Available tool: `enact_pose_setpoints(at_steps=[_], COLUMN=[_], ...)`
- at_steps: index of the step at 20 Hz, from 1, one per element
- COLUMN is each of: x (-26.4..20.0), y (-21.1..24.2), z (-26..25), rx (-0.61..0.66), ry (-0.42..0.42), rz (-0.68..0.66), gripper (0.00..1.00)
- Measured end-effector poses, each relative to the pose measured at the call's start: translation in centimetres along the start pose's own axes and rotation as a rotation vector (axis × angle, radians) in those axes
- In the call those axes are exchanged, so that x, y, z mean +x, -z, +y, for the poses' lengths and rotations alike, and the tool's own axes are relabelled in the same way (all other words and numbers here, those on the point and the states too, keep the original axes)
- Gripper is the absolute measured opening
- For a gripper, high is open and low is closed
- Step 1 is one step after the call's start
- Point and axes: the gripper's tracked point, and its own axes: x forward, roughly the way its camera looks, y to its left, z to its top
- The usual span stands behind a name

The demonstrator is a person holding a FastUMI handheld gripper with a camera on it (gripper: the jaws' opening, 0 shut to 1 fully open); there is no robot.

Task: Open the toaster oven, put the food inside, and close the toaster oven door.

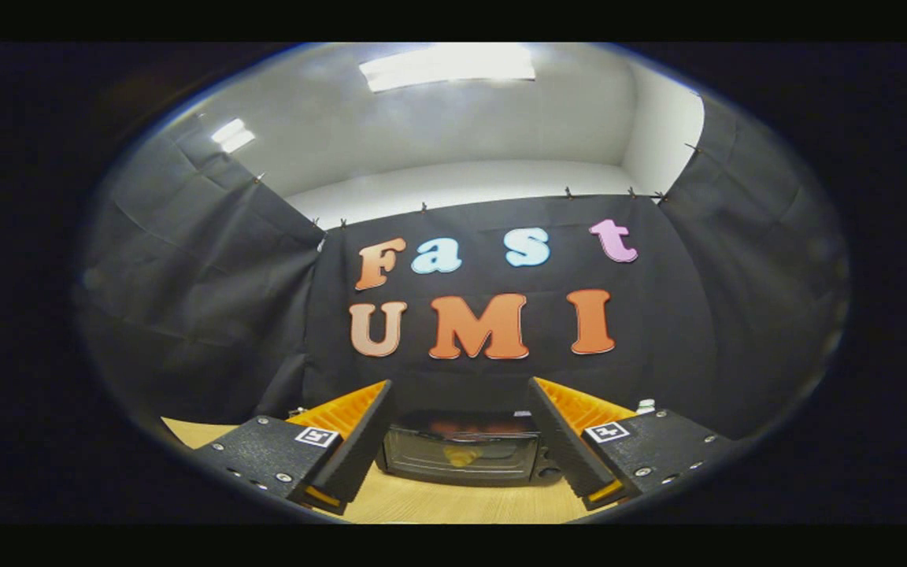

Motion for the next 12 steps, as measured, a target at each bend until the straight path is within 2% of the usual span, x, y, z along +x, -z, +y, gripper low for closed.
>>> enact_pose_setpoints(at_steps=[12], x=[0.12], y=[0.93], z=[-0.15], rx=[0.03], ry=[-0.004], rz=[0.011], gripper=[0.98])
